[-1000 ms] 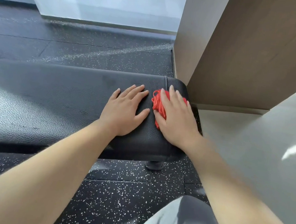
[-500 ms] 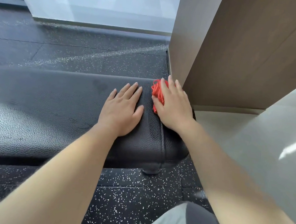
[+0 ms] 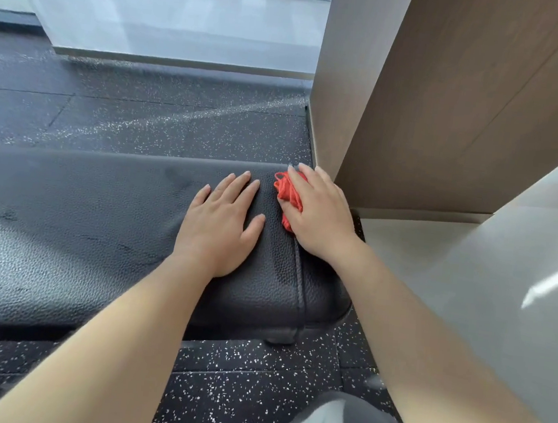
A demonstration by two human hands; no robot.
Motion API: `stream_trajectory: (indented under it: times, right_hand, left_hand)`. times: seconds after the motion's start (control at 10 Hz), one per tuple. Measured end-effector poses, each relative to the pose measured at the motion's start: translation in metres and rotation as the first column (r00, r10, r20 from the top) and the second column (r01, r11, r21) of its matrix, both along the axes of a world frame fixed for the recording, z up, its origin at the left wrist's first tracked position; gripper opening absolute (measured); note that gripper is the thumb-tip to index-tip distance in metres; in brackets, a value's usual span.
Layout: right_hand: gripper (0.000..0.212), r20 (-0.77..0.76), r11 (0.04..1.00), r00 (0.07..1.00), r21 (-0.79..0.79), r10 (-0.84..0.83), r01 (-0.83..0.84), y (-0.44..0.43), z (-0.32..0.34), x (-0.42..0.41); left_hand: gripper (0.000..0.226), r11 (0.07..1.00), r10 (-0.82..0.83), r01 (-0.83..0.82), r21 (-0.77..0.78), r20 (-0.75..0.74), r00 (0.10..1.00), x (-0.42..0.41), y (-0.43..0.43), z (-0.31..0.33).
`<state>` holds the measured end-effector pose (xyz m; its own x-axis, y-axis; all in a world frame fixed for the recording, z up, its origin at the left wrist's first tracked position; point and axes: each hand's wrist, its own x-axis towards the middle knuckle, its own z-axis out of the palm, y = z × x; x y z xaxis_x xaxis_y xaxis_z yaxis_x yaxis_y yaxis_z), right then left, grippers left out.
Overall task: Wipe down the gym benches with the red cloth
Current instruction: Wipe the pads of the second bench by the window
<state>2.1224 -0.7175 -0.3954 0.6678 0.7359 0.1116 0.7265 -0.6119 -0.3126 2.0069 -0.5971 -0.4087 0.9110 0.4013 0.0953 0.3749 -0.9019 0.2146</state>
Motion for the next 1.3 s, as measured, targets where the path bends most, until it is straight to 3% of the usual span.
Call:
stream_trajectory:
  times: [0.3,0.6,0.7,0.9,1.1,1.3]
  right_hand:
    - [0.061,-0.052,1.0,0.998,-0.011,-0.023,0.023,-0.042,0.005,-0.049]
    - [0.051,-0.022,0.999,1.0,-0.039,0.0,-0.001,0.021,0.0,0.03]
    - [0.037,-0.087,0.998,0.996,-0.049,-0.038,0.034,0.045,0.005,0.053]
    - [0.05,0.035,0.999,0.999,-0.006,0.032,-0.032,0.015,0.001,0.018]
    - [0.061,0.055,0.991,0.991,0.051,0.121,-0.123,-0.04,-0.006,-0.036]
    - [0.052,0.012,0.997,0.998,-0.029,0.067,-0.067,0.007,-0.004,0.012]
  left_hand:
    - [0.059,1.0,-0.006,0.006,0.002,-0.006,1.0,-0.001,0.0,0.001]
    - [0.062,1.0,-0.003,0.003,0.013,0.017,1.0,0.001,0.002,-0.002]
    - [0.058,1.0,-0.004,0.004,0.0,0.011,1.0,0.0,0.002,-0.001]
    - [0.058,1.0,-0.001,0.001,-0.009,0.013,1.0,0.0,0.001,-0.001]
    - [0.058,1.0,0.001,-0.001,-0.018,0.006,1.0,-0.001,0.001,-0.001]
    - [0.058,1.0,0.004,-0.004,-0.007,-0.003,1.0,0.001,0.002,0.0]
